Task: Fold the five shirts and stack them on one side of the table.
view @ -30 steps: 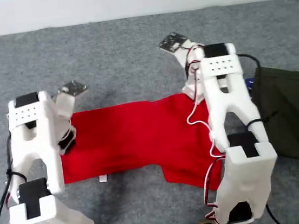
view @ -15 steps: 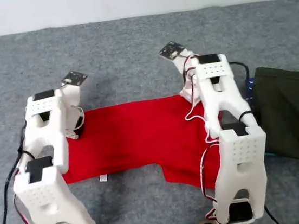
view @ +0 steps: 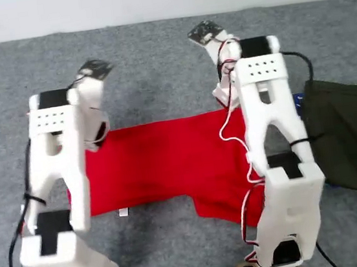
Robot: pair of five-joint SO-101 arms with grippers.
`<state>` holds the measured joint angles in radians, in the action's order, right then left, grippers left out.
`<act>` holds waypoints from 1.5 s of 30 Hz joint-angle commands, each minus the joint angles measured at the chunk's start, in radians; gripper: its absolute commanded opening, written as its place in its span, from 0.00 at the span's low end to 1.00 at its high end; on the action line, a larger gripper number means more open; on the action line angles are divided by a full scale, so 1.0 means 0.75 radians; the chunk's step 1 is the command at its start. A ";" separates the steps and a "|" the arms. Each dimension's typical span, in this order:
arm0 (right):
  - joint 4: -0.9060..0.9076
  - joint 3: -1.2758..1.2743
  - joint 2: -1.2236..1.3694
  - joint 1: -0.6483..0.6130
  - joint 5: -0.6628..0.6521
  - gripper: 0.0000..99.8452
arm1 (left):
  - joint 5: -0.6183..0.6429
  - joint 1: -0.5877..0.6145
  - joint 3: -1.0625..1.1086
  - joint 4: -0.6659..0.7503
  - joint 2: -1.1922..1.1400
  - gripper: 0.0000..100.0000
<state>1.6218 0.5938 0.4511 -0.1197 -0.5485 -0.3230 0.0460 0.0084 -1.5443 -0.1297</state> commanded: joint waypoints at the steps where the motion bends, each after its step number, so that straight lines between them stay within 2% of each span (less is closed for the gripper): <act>1: 0.122 0.070 -0.216 0.044 0.012 0.01 | 0.014 -0.174 -0.056 -0.106 0.143 0.02; 5: 0.228 0.068 -0.357 0.148 0.012 0.01 | 0.014 -0.338 -0.034 -0.143 0.145 0.02; 11: 0.232 0.061 -0.564 0.394 0.012 0.01 | 0.014 -0.632 -0.028 -0.151 0.151 0.02; 18: 0.230 -0.113 -0.754 0.619 0.002 0.01 | 0.016 -0.972 -0.028 -0.129 0.137 0.12; 26: 0.228 -0.436 -1.001 0.731 -0.002 0.01 | 0.010 -1.146 -0.036 -0.037 -0.059 0.12; 32: 0.228 -0.614 -1.124 0.799 -0.080 0.01 | 0.008 -1.266 -0.032 0.053 -0.074 0.20; 45: 0.228 -0.700 -1.239 0.858 -0.082 0.01 | 0.006 -1.275 -0.021 0.268 -0.350 0.19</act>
<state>1.7538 0.0629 -0.4358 0.5125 -0.6007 -0.3138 -0.9099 0.0084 -1.3740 -0.3813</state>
